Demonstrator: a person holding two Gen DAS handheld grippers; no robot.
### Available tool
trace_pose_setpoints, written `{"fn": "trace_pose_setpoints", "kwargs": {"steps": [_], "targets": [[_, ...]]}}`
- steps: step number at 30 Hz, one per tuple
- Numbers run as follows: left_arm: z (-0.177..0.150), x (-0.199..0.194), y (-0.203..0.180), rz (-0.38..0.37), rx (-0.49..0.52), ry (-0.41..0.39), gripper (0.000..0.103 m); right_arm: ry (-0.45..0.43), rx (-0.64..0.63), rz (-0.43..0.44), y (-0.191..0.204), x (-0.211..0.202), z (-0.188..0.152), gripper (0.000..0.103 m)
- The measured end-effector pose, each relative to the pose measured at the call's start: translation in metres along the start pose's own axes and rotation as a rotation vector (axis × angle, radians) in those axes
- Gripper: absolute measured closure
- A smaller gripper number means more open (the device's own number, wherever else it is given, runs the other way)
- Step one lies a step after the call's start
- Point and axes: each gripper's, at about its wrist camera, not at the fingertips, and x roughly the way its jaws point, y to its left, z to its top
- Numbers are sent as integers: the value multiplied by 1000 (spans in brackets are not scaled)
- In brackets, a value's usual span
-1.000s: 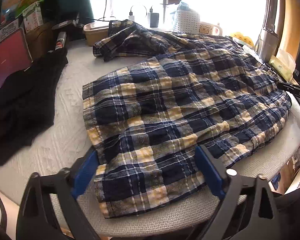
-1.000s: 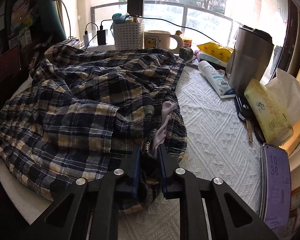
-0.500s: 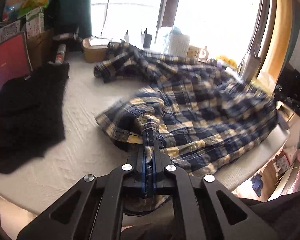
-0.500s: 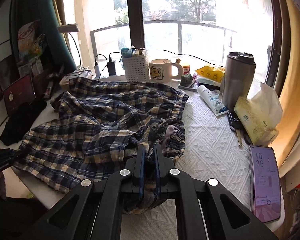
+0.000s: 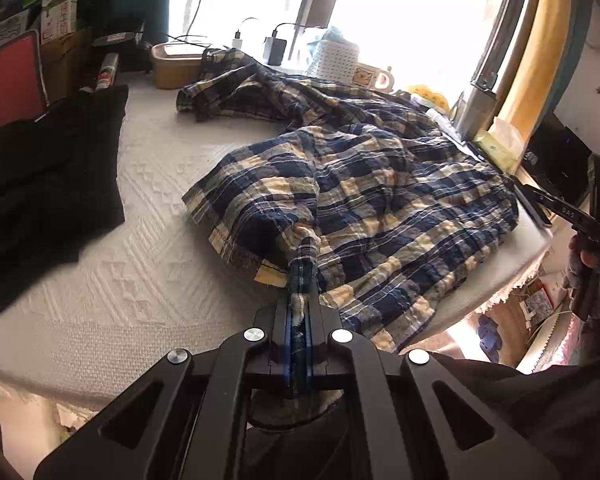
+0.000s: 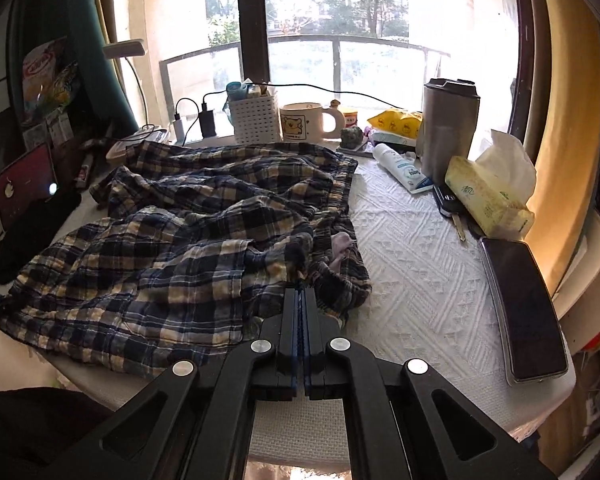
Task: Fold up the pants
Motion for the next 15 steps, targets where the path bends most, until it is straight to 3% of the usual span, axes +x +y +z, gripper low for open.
{"fn": "trace_pose_setpoints", "kwargs": {"steps": [7,8,10,11,12,13,15], "targets": [[-13,14,-7,35,3,17,98,-3,26,-41,-13,14,-3,99],[-14,14,-8,38,3,12,97,-2,32,-46,-16,17,-3,95],[-13,14,-9,33,-9,4,92,-4,42,-44,-20,22,-1,64],[-12,14,-10,27,-16,2,86,-9,47,-34,-21,24,0,17],[-12,15,-12,24,-17,2,79,-22,46,-13,-21,25,0,0],[-11,15,-15,21,-12,4,75,-25,41,8,-20,27,2,0],[-11,21,-24,21,13,9,53,-34,22,15,-17,30,3,0]]}}
